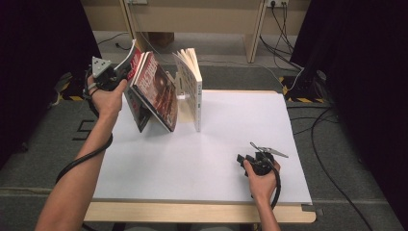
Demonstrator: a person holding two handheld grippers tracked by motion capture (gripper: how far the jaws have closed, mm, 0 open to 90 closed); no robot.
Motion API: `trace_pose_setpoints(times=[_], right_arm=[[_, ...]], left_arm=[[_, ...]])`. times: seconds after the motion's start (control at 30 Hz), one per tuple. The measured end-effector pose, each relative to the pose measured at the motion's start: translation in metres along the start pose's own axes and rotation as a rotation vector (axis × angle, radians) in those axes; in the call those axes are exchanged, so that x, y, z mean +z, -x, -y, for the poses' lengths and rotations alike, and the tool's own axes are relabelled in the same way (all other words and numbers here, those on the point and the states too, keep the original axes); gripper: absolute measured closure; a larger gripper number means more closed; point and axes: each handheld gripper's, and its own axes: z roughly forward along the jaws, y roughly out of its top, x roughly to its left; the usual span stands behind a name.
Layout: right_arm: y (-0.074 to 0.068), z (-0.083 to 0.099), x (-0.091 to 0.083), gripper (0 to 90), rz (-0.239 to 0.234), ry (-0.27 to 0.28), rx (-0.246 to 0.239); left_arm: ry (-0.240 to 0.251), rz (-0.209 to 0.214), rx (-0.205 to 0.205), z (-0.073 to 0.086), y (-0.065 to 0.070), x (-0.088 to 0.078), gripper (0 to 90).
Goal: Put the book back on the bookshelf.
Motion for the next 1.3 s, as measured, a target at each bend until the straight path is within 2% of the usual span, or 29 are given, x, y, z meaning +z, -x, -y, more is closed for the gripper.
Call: trace_pose_setpoints(times=[0.07,0.13,0.17,0.3,0.37,0.53,0.57,0.63,0.67,0.77,0.83,0.93,0.97,1.07,1.17,1.23,1.3], right_arm=[[0.000,0.000,0.000,56.9,-0.001,-0.002,0.000],[0.000,0.000,0.000,56.9,0.000,0.001,-0.007],[0.000,0.000,0.000,56.8,0.000,0.001,-0.006],[-0.001,0.000,0.000,56.9,0.000,0.001,0.003],[0.000,0.000,0.000,56.9,0.003,0.005,-0.011],[-0.001,0.000,-0.001,56.9,0.001,0.005,-0.012],[-0.001,0.000,-0.001,56.8,0.001,0.004,-0.012],[-0.001,0.000,-0.001,56.9,0.001,0.006,-0.015],[-0.001,0.000,-0.001,56.9,0.001,0.005,-0.010],[-0.001,0.000,-0.001,56.8,0.002,0.004,0.008],[0.001,0.000,-0.001,56.8,0.006,0.005,-0.007],[-0.001,0.000,-0.001,56.7,0.003,-0.002,0.005],[0.000,-0.001,-0.001,56.7,0.006,0.001,-0.011],[-0.001,0.000,-0.001,56.7,0.001,-0.005,0.005],[0.000,-0.001,-0.001,56.6,0.004,0.000,-0.001],[0.001,0.000,0.000,56.7,0.003,-0.003,-0.006],[0.000,0.000,0.000,56.6,0.003,-0.006,-0.001]], left_arm=[[-0.018,0.007,0.014,0.008,-0.001,0.001,86.2],[-0.025,-0.003,0.022,0.015,-0.002,0.002,86.1],[-0.027,0.007,0.007,0.017,-0.004,0.002,86.0],[-0.039,0.000,0.009,0.019,-0.007,-0.001,83.8],[-0.042,-0.001,-0.006,0.020,-0.009,-0.002,82.7],[-0.064,0.025,-0.075,0.023,-0.014,-0.003,77.1],[-0.067,0.022,-0.082,0.023,-0.014,-0.003,75.7],[-0.077,0.023,-0.120,0.023,-0.016,-0.002,73.5],[-0.086,0.025,-0.149,0.024,-0.018,-0.001,73.5],[-0.097,0.026,-0.181,0.024,-0.021,0.001,74.2],[-0.112,0.027,-0.202,0.024,-0.023,0.002,75.3],[-0.141,0.033,-0.266,0.024,-0.027,0.005,78.2],[-0.159,0.027,-0.268,0.024,-0.027,0.006,79.5],[-0.207,0.015,-0.267,0.023,-0.028,0.008,83.5],[-0.220,0.013,-0.253,0.020,-0.025,0.008,85.8],[-0.205,0.003,-0.221,0.019,-0.022,0.007,86.2],[-0.171,0.000,-0.172,0.017,-0.018,0.005,86.4]])
